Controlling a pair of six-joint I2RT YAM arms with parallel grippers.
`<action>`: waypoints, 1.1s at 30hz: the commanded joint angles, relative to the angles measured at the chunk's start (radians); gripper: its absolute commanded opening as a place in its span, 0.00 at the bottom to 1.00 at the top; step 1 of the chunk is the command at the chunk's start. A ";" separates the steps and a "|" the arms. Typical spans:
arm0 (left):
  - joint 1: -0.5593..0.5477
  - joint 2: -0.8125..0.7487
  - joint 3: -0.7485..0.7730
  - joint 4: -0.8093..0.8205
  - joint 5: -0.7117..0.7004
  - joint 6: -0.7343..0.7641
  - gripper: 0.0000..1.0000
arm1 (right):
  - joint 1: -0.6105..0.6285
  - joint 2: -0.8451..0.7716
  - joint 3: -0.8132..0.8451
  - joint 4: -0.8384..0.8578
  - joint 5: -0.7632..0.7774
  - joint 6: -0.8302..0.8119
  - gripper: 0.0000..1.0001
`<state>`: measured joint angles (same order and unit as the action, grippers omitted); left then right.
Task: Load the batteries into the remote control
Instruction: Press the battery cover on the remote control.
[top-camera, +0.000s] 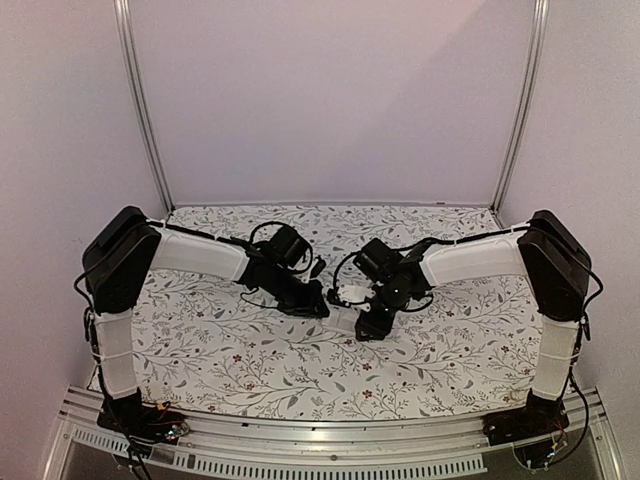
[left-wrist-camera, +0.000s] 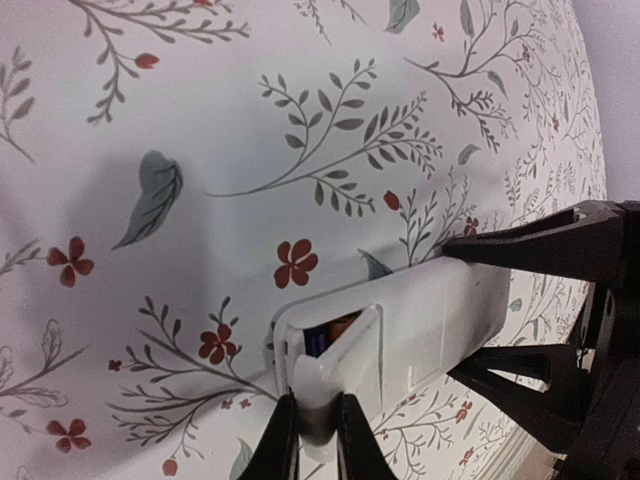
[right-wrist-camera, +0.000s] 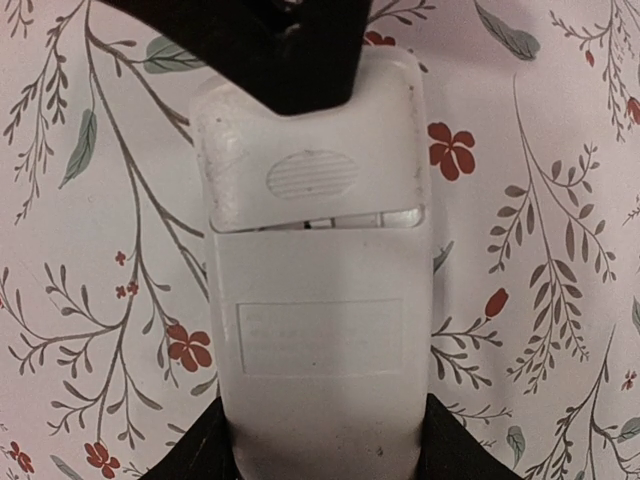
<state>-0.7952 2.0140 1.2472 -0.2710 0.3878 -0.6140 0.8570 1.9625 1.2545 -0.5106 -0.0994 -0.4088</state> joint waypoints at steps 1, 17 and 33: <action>-0.078 0.054 -0.051 -0.143 0.162 0.025 0.00 | 0.009 0.031 -0.043 0.071 0.045 -0.005 0.13; -0.030 0.045 -0.045 -0.166 0.249 0.056 0.00 | 0.010 0.012 -0.069 0.094 0.018 -0.042 0.13; -0.049 0.091 -0.059 -0.177 0.153 0.039 0.00 | 0.009 0.014 -0.060 0.089 0.018 -0.032 0.13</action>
<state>-0.7689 2.0209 1.2461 -0.2764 0.5068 -0.5934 0.8577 1.9381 1.2148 -0.4786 -0.1139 -0.4637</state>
